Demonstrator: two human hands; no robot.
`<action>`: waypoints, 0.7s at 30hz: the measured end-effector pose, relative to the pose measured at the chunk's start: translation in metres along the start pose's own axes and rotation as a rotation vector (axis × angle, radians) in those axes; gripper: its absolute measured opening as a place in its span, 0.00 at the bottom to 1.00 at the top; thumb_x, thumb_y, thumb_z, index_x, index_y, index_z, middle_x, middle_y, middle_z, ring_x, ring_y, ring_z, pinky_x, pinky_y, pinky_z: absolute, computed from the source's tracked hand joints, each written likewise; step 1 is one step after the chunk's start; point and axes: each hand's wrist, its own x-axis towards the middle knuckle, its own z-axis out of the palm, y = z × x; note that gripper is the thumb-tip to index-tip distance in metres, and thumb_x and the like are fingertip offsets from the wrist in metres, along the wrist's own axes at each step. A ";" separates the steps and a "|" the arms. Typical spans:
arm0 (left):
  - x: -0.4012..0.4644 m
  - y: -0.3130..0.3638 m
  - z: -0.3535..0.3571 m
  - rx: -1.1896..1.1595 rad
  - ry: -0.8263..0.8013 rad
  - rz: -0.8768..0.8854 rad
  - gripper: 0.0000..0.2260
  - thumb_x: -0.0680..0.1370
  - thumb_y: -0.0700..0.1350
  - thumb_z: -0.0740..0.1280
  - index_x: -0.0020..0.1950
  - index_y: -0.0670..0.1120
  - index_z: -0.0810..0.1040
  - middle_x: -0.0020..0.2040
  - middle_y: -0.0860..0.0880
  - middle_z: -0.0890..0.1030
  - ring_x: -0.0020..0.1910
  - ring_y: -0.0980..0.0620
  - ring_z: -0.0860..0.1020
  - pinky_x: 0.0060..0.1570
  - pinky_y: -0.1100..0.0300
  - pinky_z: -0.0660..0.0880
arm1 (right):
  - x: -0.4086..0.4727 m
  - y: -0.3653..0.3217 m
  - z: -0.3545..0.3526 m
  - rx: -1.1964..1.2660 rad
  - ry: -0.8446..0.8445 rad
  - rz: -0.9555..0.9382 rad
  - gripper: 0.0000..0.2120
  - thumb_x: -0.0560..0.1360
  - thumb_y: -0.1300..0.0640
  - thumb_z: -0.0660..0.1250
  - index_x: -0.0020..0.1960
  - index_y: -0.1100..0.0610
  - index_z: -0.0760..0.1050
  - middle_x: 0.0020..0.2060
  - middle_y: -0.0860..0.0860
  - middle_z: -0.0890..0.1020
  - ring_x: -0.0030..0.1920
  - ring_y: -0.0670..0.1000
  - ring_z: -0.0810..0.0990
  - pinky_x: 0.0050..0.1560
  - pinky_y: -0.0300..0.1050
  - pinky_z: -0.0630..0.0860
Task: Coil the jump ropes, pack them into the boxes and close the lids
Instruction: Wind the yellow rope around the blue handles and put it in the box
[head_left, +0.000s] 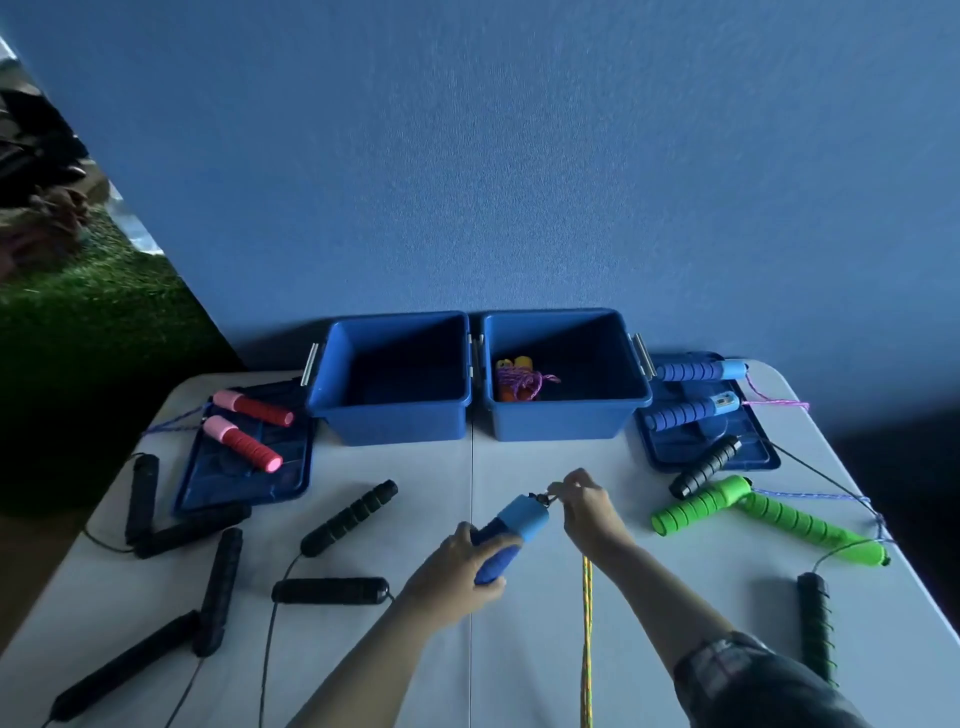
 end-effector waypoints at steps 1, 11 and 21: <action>0.001 0.006 -0.008 -0.093 -0.008 -0.025 0.23 0.74 0.49 0.63 0.63 0.70 0.62 0.52 0.48 0.69 0.44 0.50 0.75 0.45 0.61 0.76 | 0.003 -0.002 -0.004 -0.007 0.000 -0.012 0.19 0.74 0.74 0.56 0.58 0.62 0.79 0.53 0.59 0.74 0.50 0.58 0.76 0.48 0.37 0.67; 0.029 0.052 -0.093 -0.711 0.281 -0.033 0.21 0.70 0.40 0.68 0.54 0.65 0.73 0.48 0.54 0.79 0.38 0.51 0.78 0.40 0.59 0.76 | 0.034 -0.059 -0.039 0.238 0.169 -0.034 0.08 0.78 0.62 0.60 0.47 0.64 0.77 0.36 0.56 0.79 0.34 0.56 0.74 0.41 0.53 0.74; 0.058 0.057 -0.149 -1.286 0.491 -0.077 0.19 0.75 0.32 0.64 0.59 0.53 0.72 0.54 0.43 0.75 0.39 0.42 0.81 0.30 0.57 0.77 | 0.019 -0.093 -0.034 0.249 -0.260 -0.059 0.10 0.80 0.55 0.56 0.50 0.55 0.76 0.33 0.50 0.79 0.27 0.45 0.79 0.33 0.35 0.73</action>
